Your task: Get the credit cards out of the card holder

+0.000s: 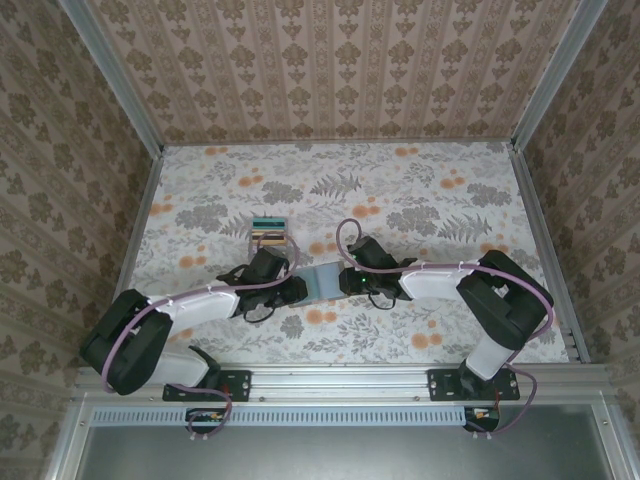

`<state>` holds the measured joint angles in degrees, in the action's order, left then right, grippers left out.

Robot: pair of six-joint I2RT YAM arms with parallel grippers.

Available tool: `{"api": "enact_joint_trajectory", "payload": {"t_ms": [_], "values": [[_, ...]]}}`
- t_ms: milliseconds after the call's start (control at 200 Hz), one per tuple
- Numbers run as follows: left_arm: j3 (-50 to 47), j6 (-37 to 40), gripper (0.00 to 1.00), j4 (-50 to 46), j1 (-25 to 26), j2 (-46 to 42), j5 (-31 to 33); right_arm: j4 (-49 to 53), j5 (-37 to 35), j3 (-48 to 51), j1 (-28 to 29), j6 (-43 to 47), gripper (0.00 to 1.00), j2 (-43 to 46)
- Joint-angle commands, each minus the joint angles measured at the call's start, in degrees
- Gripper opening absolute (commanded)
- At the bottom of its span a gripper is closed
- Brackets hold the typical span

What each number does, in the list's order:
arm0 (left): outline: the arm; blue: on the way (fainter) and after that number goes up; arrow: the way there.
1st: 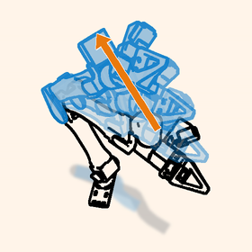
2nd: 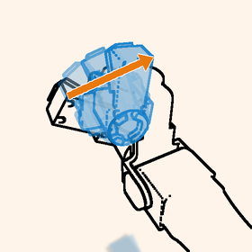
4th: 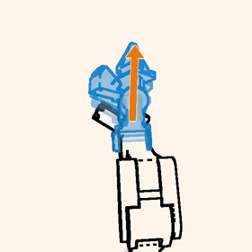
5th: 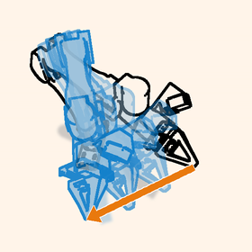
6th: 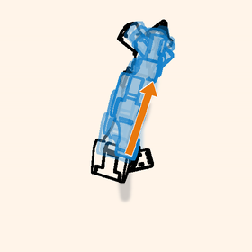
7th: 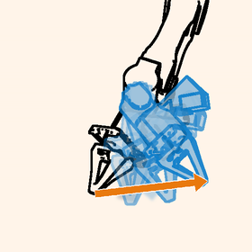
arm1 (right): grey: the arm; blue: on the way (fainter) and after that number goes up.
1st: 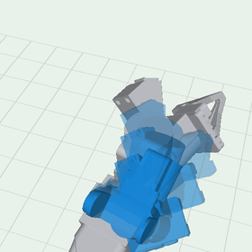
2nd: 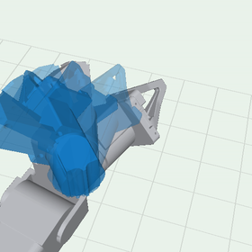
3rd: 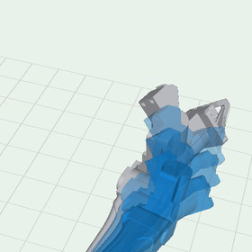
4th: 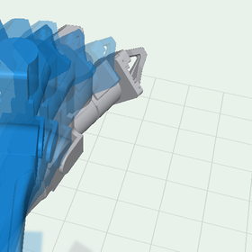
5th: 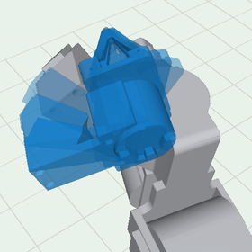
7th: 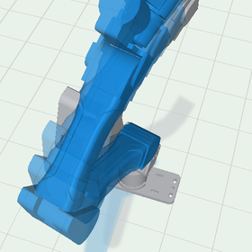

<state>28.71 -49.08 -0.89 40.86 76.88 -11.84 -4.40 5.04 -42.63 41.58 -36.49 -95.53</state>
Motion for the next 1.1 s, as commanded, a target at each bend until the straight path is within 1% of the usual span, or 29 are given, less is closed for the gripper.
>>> {"api": "enact_joint_trajectory", "payload": {"t_ms": [0, 70, 275, 335, 800, 915, 1095], "values": [[1.35, 0.30, 0.36, 1.37, 0.62, 0.46, -1.61, -1.31, 1.58, 0.26, 1.33, -1.12, 0.24, -1.88], [1.31, 0.30, 0.39, 1.79, 0.62, 0.55, -1.87, -1.28, 1.51, 0.23, 1.40, -1.13, 0.24, -1.79], [1.13, 0.18, 0.41, 2.45, 0.62, 0.57, -2.13, -0.98, 1.45, 0.12, 1.40, -1.13, 0.24, -1.91], [1.15, 0.14, 0.45, 2.72, 0.57, 0.63, -2.30, -0.98, 1.42, 0.06, 1.40, -1.17, 0.24, -1.92], [0.21, -0.22, 0.46, 5.64, 0.70, -0.63, -3.55, -0.81, 1.30, -0.02, 1.45, -1.24, 0.24, -1.96], [0.21, -0.12, 0.45, 3.01, 0.56, -1.89, -1.40, -0.69, 1.21, 0.00, 1.47, -1.20, 0.24, -1.95], [-0.64, -0.98, 0.44, -2.63, 0.05, -6.66, 3.00, -0.54, 1.20, -0.04, 1.45, -1.13, 0.23, -1.99]]}}
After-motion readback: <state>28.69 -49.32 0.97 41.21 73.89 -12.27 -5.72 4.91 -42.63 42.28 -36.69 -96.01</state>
